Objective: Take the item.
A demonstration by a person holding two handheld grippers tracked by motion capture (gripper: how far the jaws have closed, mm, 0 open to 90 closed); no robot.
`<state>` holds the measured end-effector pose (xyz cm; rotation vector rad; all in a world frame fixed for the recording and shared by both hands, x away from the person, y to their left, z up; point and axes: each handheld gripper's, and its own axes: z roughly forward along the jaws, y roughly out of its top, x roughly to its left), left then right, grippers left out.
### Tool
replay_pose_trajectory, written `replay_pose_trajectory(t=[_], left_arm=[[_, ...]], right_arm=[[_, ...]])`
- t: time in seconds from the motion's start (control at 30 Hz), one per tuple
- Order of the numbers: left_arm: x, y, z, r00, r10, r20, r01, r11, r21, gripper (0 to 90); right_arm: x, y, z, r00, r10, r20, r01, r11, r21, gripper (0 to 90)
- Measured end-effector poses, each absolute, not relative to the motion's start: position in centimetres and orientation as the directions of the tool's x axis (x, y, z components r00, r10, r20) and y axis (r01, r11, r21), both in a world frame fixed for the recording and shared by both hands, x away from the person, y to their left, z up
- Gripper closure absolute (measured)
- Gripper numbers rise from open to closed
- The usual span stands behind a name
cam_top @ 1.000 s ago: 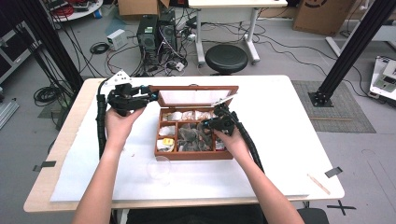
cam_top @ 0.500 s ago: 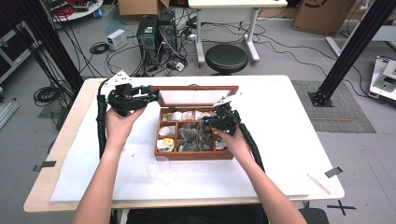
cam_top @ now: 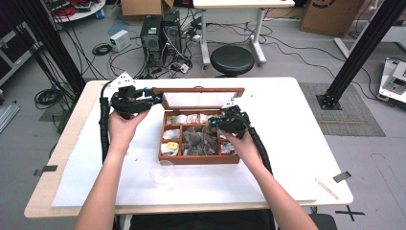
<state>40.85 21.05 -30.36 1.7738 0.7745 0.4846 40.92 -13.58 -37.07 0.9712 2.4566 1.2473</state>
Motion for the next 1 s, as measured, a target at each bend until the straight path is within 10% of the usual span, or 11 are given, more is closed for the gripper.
replay_pose_trajectory(t=[1.0], left_arm=[[40.9,21.0,-30.4,0.698,0.715,-0.049,0.274,-0.202,0.94,60.1]], right_arm=[[35.9,-12.9,-34.6,-0.854,0.511,0.099,0.325,0.374,0.868,90.0]])
